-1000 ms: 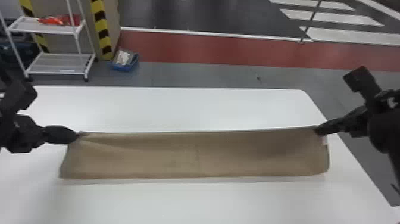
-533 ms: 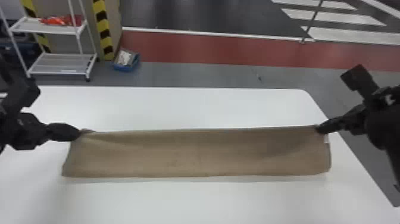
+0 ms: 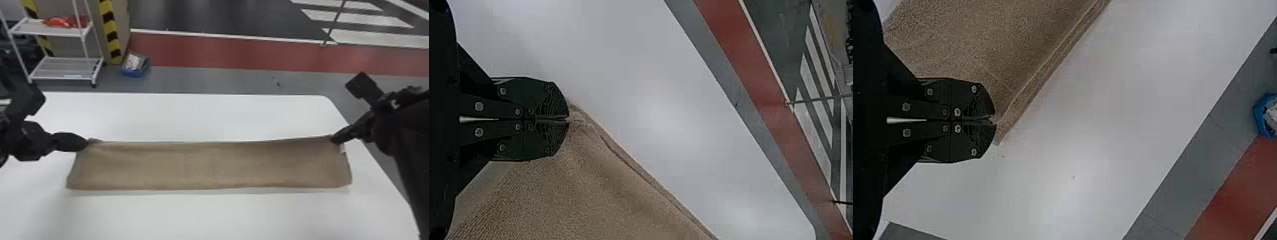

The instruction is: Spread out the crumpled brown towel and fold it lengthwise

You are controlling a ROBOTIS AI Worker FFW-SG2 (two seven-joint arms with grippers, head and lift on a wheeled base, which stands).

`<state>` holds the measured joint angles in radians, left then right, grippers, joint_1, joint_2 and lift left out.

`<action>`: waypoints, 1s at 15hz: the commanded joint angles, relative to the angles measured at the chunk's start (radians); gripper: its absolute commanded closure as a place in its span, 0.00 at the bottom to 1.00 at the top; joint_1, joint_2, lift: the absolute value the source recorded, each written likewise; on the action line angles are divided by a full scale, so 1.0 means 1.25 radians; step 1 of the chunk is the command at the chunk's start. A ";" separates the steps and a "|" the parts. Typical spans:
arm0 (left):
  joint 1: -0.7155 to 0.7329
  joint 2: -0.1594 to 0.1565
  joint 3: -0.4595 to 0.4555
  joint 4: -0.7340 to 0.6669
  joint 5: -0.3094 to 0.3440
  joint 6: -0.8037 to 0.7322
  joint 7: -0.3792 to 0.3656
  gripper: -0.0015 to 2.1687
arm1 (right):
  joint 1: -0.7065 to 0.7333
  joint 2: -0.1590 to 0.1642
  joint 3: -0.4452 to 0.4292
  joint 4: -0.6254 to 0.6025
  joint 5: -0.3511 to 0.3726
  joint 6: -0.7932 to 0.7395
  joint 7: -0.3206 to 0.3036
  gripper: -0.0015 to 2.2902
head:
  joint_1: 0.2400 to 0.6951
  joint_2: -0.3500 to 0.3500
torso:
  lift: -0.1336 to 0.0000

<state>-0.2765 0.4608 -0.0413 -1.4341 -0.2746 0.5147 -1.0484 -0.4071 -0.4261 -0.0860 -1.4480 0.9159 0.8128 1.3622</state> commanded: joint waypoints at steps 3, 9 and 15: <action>-0.003 -0.004 -0.003 0.002 0.000 0.000 0.002 0.94 | -0.019 0.019 0.012 0.037 0.038 -0.035 0.004 0.58 | 1.00 0.30 | 0.07; -0.021 -0.002 0.000 0.026 0.000 -0.002 0.014 0.94 | -0.024 0.018 0.006 0.072 0.061 -0.067 0.004 0.58 | 1.00 0.31 | 0.07; -0.022 -0.003 -0.004 0.029 -0.001 -0.005 0.014 0.94 | -0.029 0.023 0.009 0.094 0.076 -0.081 0.004 0.57 | 1.00 0.30 | 0.07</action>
<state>-0.3038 0.4576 -0.0447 -1.3980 -0.2759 0.5102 -1.0305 -0.4408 -0.4002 -0.0775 -1.3353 1.0048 0.7130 1.3622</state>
